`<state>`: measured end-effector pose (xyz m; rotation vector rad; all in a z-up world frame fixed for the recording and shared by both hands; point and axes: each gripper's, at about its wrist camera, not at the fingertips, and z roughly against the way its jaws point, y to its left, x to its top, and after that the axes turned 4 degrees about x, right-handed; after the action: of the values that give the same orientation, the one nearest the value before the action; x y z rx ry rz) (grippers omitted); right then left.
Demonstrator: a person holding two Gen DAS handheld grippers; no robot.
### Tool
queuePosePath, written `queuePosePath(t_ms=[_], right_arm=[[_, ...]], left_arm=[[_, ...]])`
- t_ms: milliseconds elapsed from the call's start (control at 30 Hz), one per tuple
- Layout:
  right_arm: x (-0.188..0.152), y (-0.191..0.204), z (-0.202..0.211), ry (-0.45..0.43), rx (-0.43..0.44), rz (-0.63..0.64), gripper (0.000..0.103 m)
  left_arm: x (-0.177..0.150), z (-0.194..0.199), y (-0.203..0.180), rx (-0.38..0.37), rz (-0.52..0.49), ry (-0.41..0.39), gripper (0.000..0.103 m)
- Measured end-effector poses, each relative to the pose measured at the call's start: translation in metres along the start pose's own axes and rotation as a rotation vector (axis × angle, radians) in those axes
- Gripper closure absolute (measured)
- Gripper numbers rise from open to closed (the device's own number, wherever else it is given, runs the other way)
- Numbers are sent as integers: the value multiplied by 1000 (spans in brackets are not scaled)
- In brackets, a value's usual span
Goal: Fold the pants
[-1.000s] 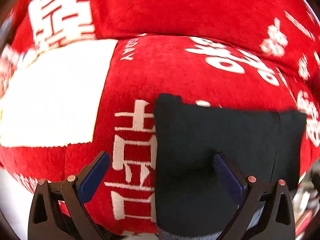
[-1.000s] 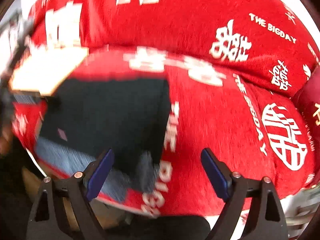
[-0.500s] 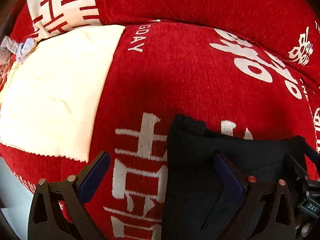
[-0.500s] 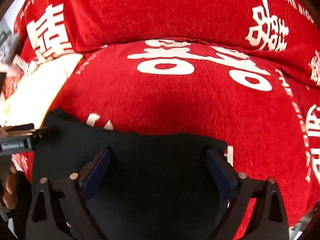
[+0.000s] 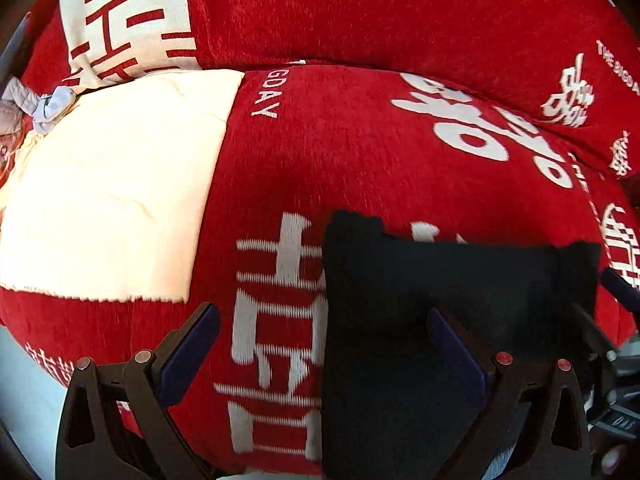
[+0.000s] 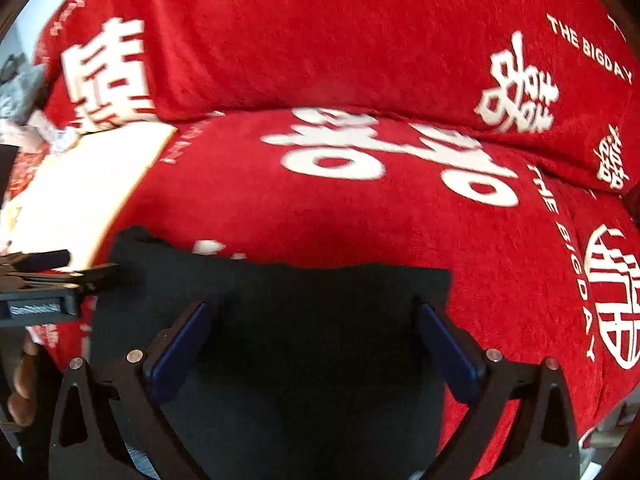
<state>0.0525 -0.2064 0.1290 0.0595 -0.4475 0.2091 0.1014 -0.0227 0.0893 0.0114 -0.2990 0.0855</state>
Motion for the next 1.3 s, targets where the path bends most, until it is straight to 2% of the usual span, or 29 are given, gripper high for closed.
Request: queuePosePath(t_ms=[100,200,300,400,533,600,667,767,833,967,1067,1100,1167,1233,1300], right_arm=[[-6,14,-16,38,-14,42,0],[-10,11,-41,100,-61,33,0],[-6,14,-33,110,-80,32,0],[-12,21,-11,78,-97,58,0],[-37,31,20,34,-107,68,0],[-54,34,29,29,-98,66,0],[-71,37,27,49,-124,90,0],[-93,29,10,108,-170,111,0],[-95,24,18,88,-172,100,0],[-98,17,44,40,-178,68,0],[-105,19,53,0,-141,50,0],[-107,19,51,-2,-135,48,0],[-112,14,36,42,-159,27,0],[-121,0,22,109,-191,-23,0],[-130,-18,21,125,-148,-90,0]], left_arm=[[-9,-5,-4,36,-40,-6,0],[-12,-18,-1,15,-17,20,0],[-12,-13,2,-3,-2,20,0],[-19,2,1,20,-31,-16,0],[-46,21,10,-41,-38,-39,0],[-60,22,15,-45,-45,-44,0],[-69,15,15,-20,-62,-30,0],[-78,-9,20,32,-67,35,0],[-81,-5,32,-5,-15,34,0],[-85,15,43,-64,0,-27,0],[-89,16,31,-156,-18,-20,0],[-91,12,22,-158,-43,-10,0],[-96,3,9,-118,-96,2,0],[-98,-1,7,-115,-97,8,0],[-96,0,12,-126,-79,20,0]])
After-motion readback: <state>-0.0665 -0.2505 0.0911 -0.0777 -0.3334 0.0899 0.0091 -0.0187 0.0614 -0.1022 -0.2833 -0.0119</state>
